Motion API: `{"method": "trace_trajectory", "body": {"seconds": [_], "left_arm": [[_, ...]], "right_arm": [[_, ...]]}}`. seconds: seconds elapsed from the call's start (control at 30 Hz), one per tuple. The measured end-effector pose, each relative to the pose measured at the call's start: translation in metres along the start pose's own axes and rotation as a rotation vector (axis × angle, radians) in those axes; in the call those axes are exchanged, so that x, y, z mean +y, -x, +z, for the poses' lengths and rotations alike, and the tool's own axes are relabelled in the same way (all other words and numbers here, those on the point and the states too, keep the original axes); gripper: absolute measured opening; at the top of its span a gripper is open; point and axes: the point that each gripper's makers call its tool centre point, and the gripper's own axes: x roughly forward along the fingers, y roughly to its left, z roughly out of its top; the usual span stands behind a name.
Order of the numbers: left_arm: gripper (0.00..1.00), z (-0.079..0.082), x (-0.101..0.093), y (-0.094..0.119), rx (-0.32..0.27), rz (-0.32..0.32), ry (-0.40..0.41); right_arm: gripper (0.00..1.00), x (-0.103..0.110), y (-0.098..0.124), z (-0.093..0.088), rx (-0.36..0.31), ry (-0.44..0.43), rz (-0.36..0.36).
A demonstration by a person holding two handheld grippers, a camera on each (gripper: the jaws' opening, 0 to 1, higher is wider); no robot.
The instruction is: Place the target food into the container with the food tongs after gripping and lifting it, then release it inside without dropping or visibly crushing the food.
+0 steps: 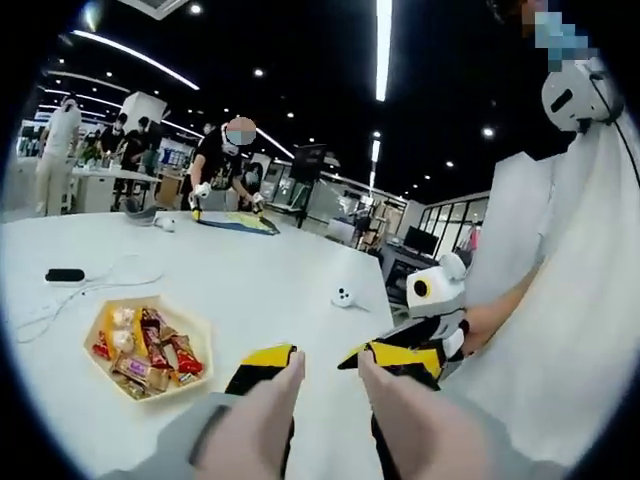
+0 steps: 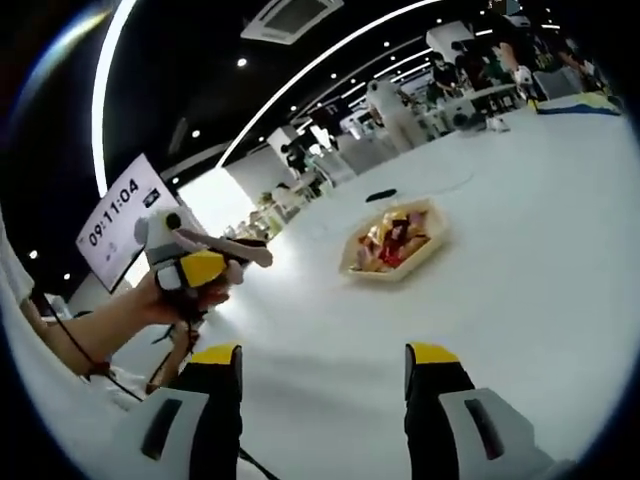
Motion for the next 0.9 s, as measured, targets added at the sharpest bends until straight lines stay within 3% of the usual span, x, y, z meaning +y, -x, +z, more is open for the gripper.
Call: {"method": "trace_trajectory", "body": {"seconds": [0.2,0.3,0.4,0.5,0.63,0.9], "left_arm": [[0.26,-0.003,-0.009,-0.003,0.015,-0.017,-0.026],[0.26,0.003,-0.015,-0.002,-0.015,-0.03,-0.048],[0.26,-0.001,-0.021,-0.002,0.001,-0.058,-0.048],[0.25,-0.008,-0.024,-0.002,0.034,-0.074,-0.049],[0.25,-0.014,-0.029,-0.002,0.058,-0.109,-0.044],[0.25,-0.021,-0.041,0.001,0.074,-0.182,0.002]], "right_arm": [[0.67,0.019,-0.002,-0.006,0.057,0.069,0.07],[0.67,0.028,0.0,-0.004,0.06,0.133,0.1],[0.64,0.032,0.002,-0.002,0.062,0.153,0.123],[0.58,0.031,0.003,-0.002,0.071,0.168,0.129],[0.43,0.037,0.004,0.004,0.074,0.177,0.172],[0.47,0.054,-0.009,0.018,0.078,0.246,0.249]]}}
